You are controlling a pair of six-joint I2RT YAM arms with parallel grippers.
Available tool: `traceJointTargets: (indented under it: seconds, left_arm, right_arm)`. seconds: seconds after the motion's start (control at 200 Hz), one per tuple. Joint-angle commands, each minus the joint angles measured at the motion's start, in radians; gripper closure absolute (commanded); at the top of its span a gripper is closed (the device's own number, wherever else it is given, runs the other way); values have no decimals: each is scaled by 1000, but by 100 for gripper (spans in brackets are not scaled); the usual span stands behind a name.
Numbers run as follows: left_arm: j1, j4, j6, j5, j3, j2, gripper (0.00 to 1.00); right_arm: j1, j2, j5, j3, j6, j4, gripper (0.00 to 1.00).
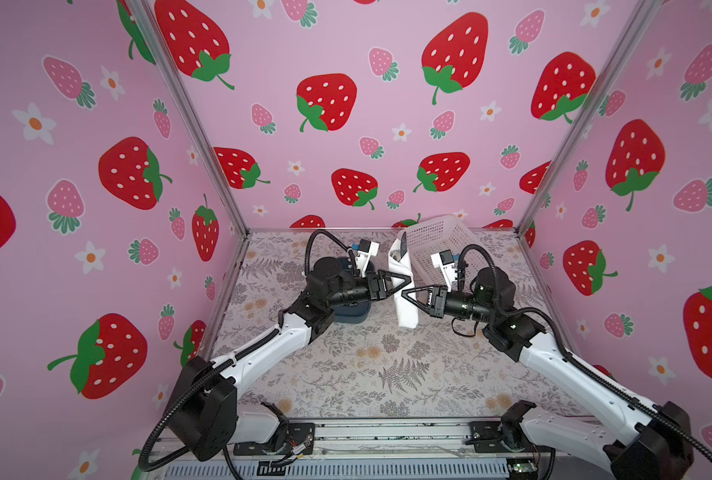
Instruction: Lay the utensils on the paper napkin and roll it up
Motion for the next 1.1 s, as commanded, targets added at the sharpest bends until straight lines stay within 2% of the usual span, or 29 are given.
traceJointTargets:
  seconds: [0.0, 0.135, 0.205, 0.33, 0.56, 0.895, 1.096]
  left_arm:
    - [1, -6, 27, 58, 7, 1, 31]
    - [1, 22, 11, 67, 4, -1, 34]
    - [1, 30, 9, 77, 13, 1, 40]
    - [0, 57, -2, 73, 10, -2, 57]
    - [1, 68, -6, 52, 3, -17, 72]
    - [1, 92, -20, 42, 4, -11, 74]
    - [1, 97, -23, 43, 10, -4, 68]
  right_arm:
    - [-7, -34, 6, -8, 14, 79, 87]
    - [-9, -32, -2, -12, 21, 87, 87]
    - [-10, -32, -6, -13, 20, 88, 87]
    - [-10, -35, -6, -15, 22, 91, 87]
    - [-12, -38, -16, -18, 22, 87, 87]
    - [-16, -42, -46, -21, 14, 84, 86]
    - [-16, -37, -59, -23, 10, 86, 86]
